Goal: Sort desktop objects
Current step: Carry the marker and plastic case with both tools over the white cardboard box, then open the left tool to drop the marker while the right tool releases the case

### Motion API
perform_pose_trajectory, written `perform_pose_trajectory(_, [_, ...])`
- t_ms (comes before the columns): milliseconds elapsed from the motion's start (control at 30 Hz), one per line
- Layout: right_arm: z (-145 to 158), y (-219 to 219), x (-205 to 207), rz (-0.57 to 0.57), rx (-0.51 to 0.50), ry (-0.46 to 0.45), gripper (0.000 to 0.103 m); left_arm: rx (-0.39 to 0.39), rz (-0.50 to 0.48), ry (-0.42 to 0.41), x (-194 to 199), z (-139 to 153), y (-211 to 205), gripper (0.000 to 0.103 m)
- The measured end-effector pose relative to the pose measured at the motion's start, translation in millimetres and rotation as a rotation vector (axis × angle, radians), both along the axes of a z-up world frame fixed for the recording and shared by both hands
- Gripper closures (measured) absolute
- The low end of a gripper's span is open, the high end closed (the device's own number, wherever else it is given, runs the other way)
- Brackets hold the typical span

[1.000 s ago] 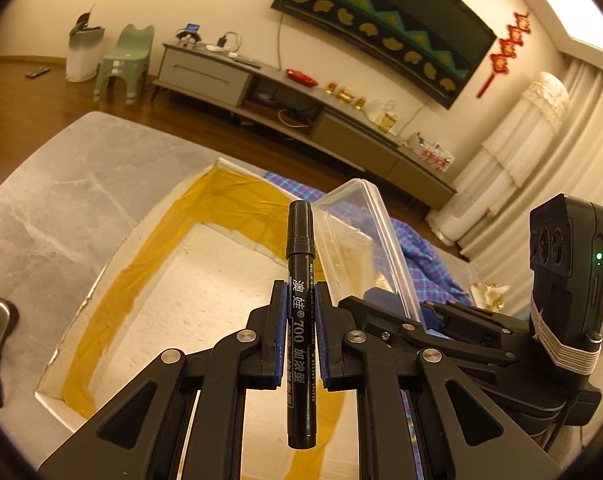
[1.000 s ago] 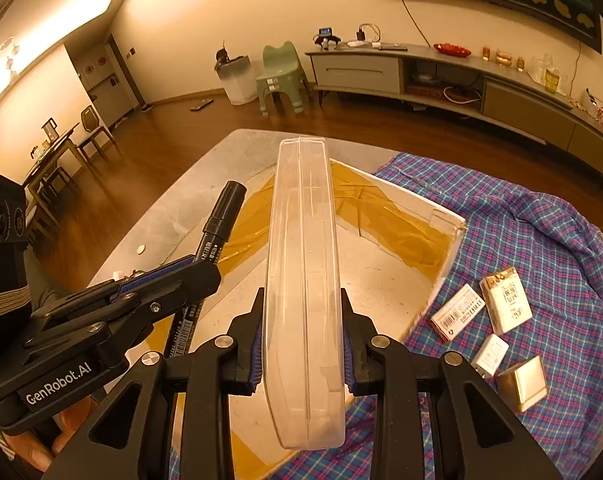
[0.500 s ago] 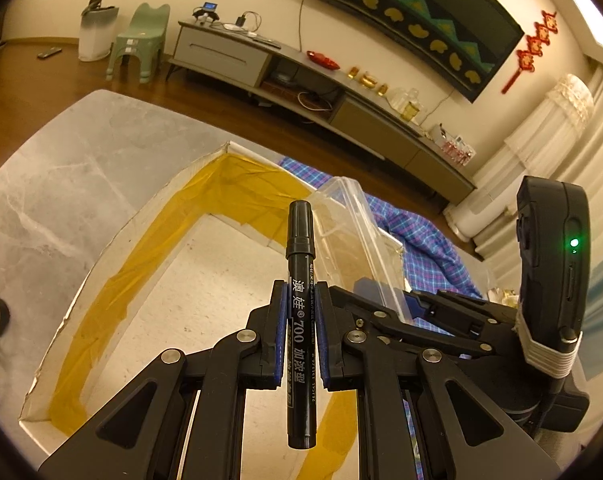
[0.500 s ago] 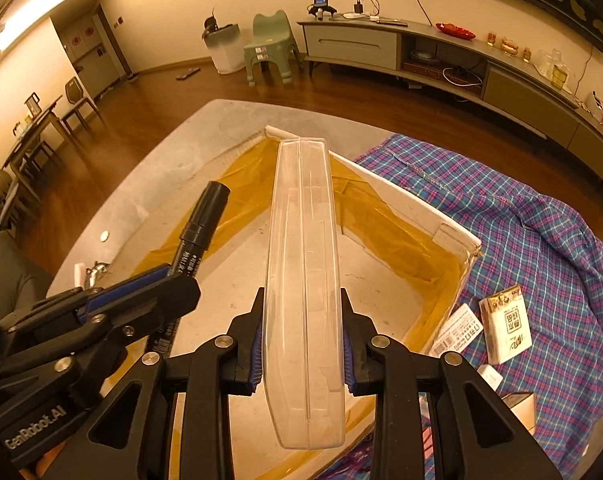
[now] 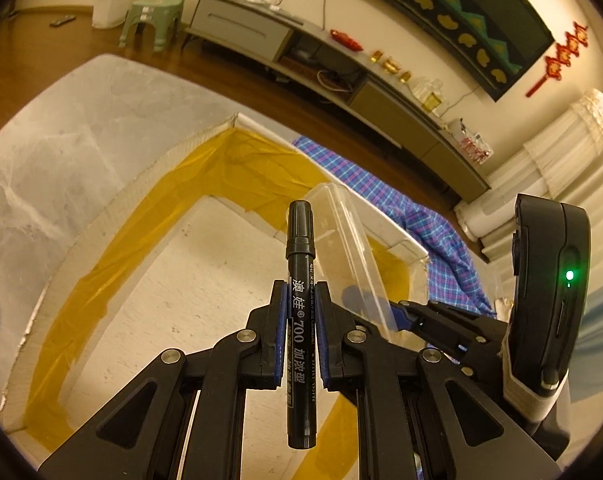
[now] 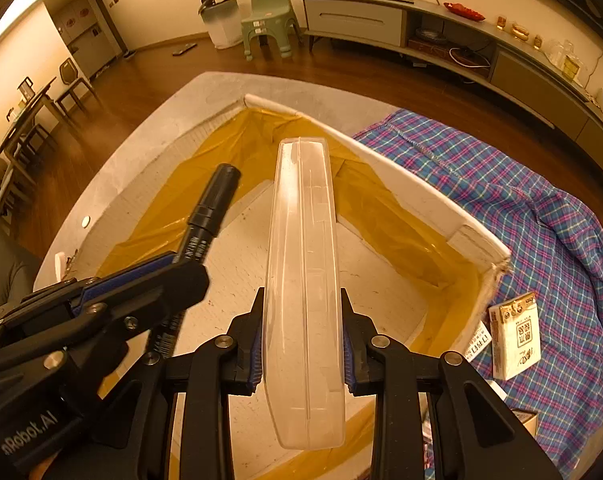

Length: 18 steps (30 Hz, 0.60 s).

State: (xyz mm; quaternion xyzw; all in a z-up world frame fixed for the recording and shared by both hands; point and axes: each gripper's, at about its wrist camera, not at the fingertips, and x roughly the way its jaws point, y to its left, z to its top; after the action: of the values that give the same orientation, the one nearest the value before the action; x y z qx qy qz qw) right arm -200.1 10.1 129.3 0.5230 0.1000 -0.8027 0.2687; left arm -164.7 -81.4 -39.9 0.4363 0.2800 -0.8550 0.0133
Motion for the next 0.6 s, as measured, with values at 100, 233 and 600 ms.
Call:
perform_pose_trajectory(100, [-5.3,-4.6,-3.2,0.009,0.024,-0.006,0.071,0.034,0.013,-0.030,-7.5,-6.8,-2.0,0.090])
perform_pose_trajectory(233, [-10.5,-9.4,-8.4,0.019,0.058,-0.014,0.071,0.118,0.025,-0.062,-17.1,-18.5,-10.4,0.090])
perform_pose_trajectory(600, [-22.9,-16.5,-29.3,0.008,0.070,-0.087,0.071,0.233,0.064,-0.095,-36.9,-50.4,-28.5,0.090])
